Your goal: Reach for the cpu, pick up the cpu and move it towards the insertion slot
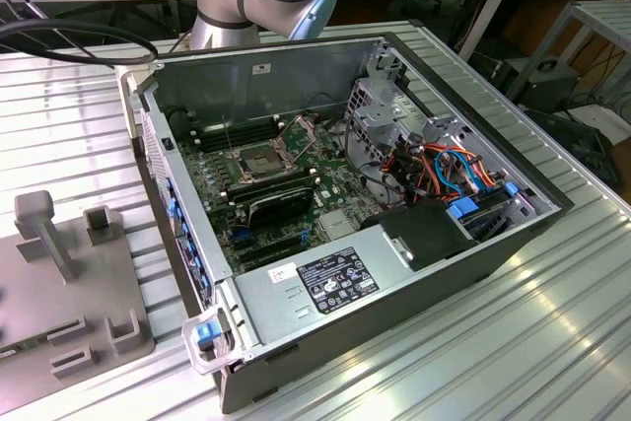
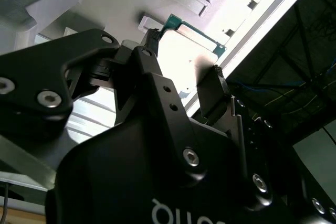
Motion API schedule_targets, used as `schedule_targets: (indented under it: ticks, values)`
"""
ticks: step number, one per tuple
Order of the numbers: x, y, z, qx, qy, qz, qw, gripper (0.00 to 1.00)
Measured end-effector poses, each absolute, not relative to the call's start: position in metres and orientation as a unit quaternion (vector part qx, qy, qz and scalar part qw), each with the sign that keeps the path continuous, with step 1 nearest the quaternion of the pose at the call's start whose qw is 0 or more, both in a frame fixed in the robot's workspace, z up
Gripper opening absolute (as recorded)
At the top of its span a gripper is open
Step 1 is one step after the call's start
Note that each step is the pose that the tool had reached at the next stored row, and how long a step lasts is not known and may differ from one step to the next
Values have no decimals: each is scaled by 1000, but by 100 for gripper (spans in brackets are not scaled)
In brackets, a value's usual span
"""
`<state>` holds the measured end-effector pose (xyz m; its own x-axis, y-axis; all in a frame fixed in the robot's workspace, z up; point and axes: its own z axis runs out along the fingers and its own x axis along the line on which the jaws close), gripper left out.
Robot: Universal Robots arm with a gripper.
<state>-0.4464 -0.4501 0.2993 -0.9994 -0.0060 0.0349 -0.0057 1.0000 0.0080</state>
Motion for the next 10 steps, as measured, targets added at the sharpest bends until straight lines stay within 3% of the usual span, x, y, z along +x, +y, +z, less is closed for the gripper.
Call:
schedule_targets:
  ticks: [10]
  values:
    - [-446, -450, 305, 3, -1000, -4, 17, 54]
